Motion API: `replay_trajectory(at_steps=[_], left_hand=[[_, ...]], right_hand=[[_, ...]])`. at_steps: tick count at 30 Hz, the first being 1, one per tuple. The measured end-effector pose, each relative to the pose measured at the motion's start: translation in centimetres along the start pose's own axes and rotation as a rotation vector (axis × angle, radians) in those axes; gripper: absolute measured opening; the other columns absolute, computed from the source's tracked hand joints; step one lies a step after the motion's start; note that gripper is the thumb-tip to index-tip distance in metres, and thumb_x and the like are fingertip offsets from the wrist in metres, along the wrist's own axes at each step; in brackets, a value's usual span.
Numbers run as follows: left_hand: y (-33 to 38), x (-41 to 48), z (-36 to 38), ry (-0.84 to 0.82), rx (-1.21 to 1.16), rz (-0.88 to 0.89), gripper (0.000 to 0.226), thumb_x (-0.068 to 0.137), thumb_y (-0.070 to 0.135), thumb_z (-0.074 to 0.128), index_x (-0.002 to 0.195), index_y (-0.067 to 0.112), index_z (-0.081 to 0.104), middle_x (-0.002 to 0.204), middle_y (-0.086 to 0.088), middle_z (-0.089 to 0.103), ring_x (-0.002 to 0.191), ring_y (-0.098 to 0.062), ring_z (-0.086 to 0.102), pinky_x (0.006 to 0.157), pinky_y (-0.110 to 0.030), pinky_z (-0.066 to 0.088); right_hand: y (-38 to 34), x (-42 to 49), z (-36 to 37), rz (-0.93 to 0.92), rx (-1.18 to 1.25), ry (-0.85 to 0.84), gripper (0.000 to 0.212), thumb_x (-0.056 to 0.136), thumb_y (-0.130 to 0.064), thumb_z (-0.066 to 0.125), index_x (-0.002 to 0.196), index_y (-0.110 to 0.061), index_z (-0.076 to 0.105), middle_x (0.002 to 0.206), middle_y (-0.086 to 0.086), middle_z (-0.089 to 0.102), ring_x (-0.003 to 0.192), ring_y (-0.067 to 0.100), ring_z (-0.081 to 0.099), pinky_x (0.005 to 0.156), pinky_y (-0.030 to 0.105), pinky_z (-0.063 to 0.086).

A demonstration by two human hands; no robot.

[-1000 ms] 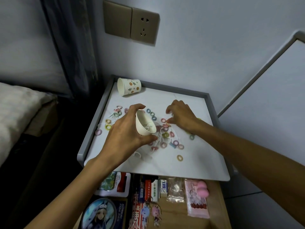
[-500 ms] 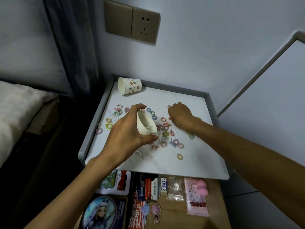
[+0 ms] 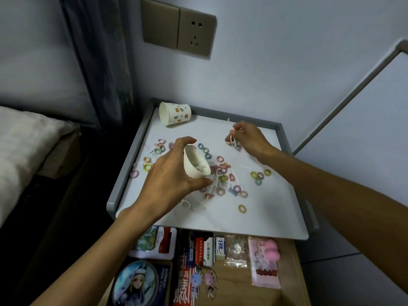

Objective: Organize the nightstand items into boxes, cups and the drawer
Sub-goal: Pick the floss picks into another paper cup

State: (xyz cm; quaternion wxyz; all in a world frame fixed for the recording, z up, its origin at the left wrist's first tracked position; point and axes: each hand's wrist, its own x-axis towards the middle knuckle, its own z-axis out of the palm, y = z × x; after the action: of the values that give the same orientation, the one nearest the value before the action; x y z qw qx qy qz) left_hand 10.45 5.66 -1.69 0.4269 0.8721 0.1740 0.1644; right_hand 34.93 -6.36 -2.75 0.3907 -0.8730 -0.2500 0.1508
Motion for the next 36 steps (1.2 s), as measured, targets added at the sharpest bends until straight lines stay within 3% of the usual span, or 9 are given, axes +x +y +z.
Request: replay_trajectory(at_steps=[7, 13, 20, 23, 25, 28, 31, 33, 36], left_hand=[[-0.2, 0.0, 0.6, -0.015, -0.008, 0.0, 0.09, 0.065, 0.039, 0.089, 0.139, 0.034, 0.038, 0.125, 0.008, 0.059, 0.099, -0.012, 0.053, 0.077, -0.028, 0.041], [-0.4, 0.0, 0.8, -0.009, -0.015, 0.014, 0.089, 0.065, 0.04, 0.089, 0.137, 0.033, 0.038, 0.119, 0.009, 0.06, 0.096, -0.013, 0.056, 0.075, -0.027, 0.043], [-0.6, 0.0, 0.9, 0.009, -0.049, -0.015, 0.099, 0.064, 0.037, 0.09, 0.142, 0.035, 0.03, 0.116, 0.01, 0.059, 0.097, -0.015, 0.058, 0.079, -0.035, 0.051], [-0.6, -0.1, 1.1, 0.014, -0.093, 0.008, 0.099, 0.063, 0.033, 0.091, 0.142, 0.034, 0.031, 0.108, 0.015, 0.062, 0.095, -0.01, 0.063, 0.081, -0.036, 0.055], [-0.5, -0.1, 1.1, 0.022, -0.122, 0.011, 0.098, 0.064, 0.029, 0.091, 0.142, 0.032, 0.032, 0.107, 0.016, 0.062, 0.095, -0.005, 0.063, 0.08, -0.027, 0.054], [-0.6, 0.1, 0.8, 0.053, -0.166, -0.005, 0.091, 0.064, 0.026, 0.091, 0.136, 0.033, 0.036, 0.106, 0.015, 0.064, 0.094, -0.002, 0.062, 0.074, -0.018, 0.052], [-0.5, 0.1, 0.6, 0.068, -0.165, -0.019, 0.091, 0.064, 0.027, 0.091, 0.136, 0.034, 0.036, 0.107, 0.016, 0.059, 0.092, -0.005, 0.059, 0.064, -0.006, 0.043], [-0.4, 0.1, 0.4, 0.077, -0.138, -0.022, 0.092, 0.063, 0.03, 0.092, 0.136, 0.035, 0.036, 0.112, 0.011, 0.056, 0.096, -0.014, 0.056, 0.067, -0.008, 0.042], [-0.6, 0.3, 0.2, 0.097, -0.128, -0.017, 0.091, 0.062, 0.033, 0.092, 0.134, 0.037, 0.038, 0.113, 0.011, 0.057, 0.101, -0.019, 0.057, 0.079, -0.032, 0.051]], right_hand=[[-2.1, -1.2, -1.8, -0.127, 0.039, -0.038, 0.018, 0.099, -0.014, 0.055, 0.101, -0.006, 0.071, 0.077, 0.002, 0.069, 0.063, 0.005, 0.062, 0.06, 0.013, 0.045], [-2.7, -2.1, -2.6, -0.158, -0.08, -0.098, 0.019, 0.101, -0.019, 0.053, 0.103, -0.01, 0.07, 0.083, 0.004, 0.067, 0.057, 0.0, 0.059, 0.062, 0.028, 0.047], [-9.6, -6.0, -1.7, -0.561, -0.572, -0.507, 0.022, 0.097, -0.022, 0.06, 0.115, -0.022, 0.072, 0.09, -0.014, 0.072, 0.079, -0.001, 0.062, 0.071, 0.008, 0.043], [-11.4, -7.6, 0.1, -0.703, -0.682, -0.615, 0.013, 0.096, -0.022, 0.06, 0.101, -0.022, 0.071, 0.092, -0.009, 0.07, 0.08, 0.005, 0.062, 0.073, 0.023, 0.048], [-11.9, -8.2, 0.9, -0.697, -0.671, -0.638, 0.009, 0.094, -0.018, 0.061, 0.089, -0.025, 0.063, 0.083, -0.014, 0.062, 0.073, 0.003, 0.057, 0.068, 0.023, 0.043], [-11.7, -8.5, 0.9, -0.574, -0.514, -0.556, 0.022, 0.09, -0.021, 0.069, 0.112, -0.026, 0.067, 0.102, -0.01, 0.066, 0.081, 0.001, 0.06, 0.072, 0.013, 0.046], [-11.0, -8.3, -0.3, -0.395, -0.212, -0.467, 0.025, 0.087, -0.018, 0.073, 0.11, -0.024, 0.066, 0.108, -0.009, 0.069, 0.086, 0.004, 0.069, 0.078, 0.018, 0.055], [-9.7, -7.3, -1.2, -0.329, -0.115, -0.356, 0.014, 0.09, -0.012, 0.069, 0.103, -0.018, 0.068, 0.097, -0.006, 0.071, 0.081, 0.009, 0.071, 0.073, 0.021, 0.056], [-5.5, -5.3, -2.3, -0.189, -0.294, -0.193, 0.005, 0.089, -0.012, 0.069, 0.094, -0.014, 0.072, 0.089, 0.0, 0.073, 0.075, 0.009, 0.067, 0.07, 0.022, 0.049]])
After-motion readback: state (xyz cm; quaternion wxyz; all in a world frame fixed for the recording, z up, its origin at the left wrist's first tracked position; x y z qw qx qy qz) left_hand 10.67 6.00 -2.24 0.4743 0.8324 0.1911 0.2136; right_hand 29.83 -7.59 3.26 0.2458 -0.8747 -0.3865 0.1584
